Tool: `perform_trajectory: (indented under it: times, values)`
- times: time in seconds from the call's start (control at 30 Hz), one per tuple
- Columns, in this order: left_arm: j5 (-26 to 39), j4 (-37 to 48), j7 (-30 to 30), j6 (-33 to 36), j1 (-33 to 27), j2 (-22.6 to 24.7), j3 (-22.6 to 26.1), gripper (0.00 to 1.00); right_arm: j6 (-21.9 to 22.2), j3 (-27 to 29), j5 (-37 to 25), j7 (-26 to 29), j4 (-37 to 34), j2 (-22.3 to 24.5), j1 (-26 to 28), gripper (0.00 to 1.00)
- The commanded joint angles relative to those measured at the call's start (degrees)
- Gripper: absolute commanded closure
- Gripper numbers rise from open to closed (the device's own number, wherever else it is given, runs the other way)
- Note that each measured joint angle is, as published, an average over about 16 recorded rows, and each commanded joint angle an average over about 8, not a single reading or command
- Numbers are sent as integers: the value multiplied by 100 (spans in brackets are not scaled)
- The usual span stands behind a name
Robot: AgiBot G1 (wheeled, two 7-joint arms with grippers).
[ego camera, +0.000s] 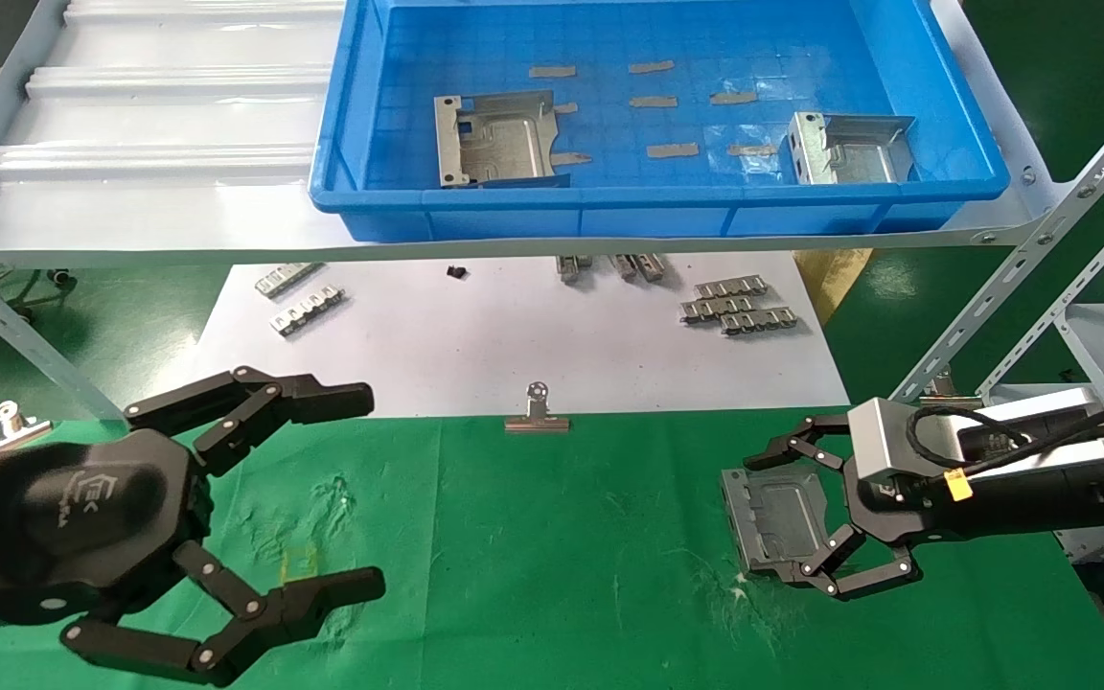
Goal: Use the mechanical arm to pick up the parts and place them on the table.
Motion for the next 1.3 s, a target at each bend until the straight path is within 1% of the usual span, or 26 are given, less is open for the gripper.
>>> perform_trajectory:
  times: [0.03,0.17,0.27,1.3]
  values:
    - [0,0,0,0,0,0,0,0,20,-45,-50,-22,-6,-25,25,0]
    - [0,0,0,0,0,0,0,0,38,65,-47,54,112,-11,-59,0]
    - [0,0,0,0,0,0,0,0,41,282,19,188,295,38,-217,0]
    - [0,0,0,0,0,0,0,0,163,3081,759,1941,2782,614,-2284,0]
